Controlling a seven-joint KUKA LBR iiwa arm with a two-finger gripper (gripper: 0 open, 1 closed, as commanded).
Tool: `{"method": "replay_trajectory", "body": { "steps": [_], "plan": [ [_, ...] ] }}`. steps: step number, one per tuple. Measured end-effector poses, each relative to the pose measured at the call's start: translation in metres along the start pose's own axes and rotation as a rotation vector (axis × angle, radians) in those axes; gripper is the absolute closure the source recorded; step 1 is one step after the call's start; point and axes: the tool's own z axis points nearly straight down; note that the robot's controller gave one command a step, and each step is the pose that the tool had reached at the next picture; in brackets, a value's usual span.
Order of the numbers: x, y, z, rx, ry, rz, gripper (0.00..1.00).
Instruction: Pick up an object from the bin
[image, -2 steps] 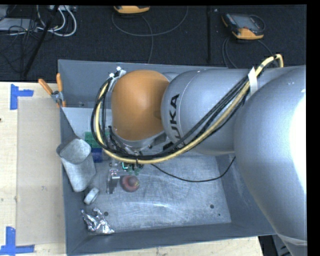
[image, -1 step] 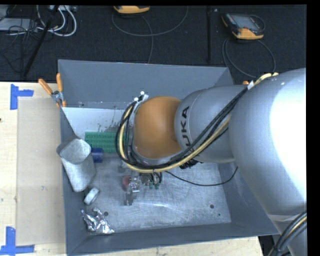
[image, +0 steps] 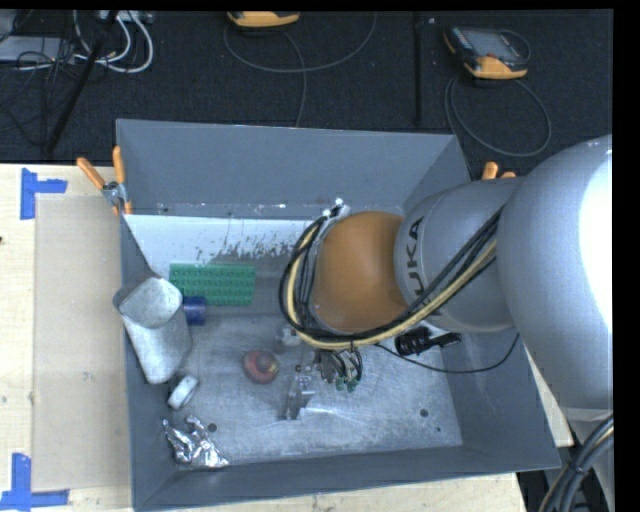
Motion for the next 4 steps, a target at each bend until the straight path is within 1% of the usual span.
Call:
{"method": "replay_trajectory", "body": {
  "steps": [1, 2, 3, 4],
  "plan": [
    [-0.025, 0.056, 0.001, 0.002, 0.001, 0.087, 0.00],
    [-0.012, 0.016, 0.000, -0.001, -0.001, 0.204, 0.00],
    [-0.012, 0.016, -0.002, 0.000, 0.002, 0.206, 1.00],
    [-0.035, 0.019, -0.162, 0.001, -0.004, 0.155, 1.00]
  ]
}}
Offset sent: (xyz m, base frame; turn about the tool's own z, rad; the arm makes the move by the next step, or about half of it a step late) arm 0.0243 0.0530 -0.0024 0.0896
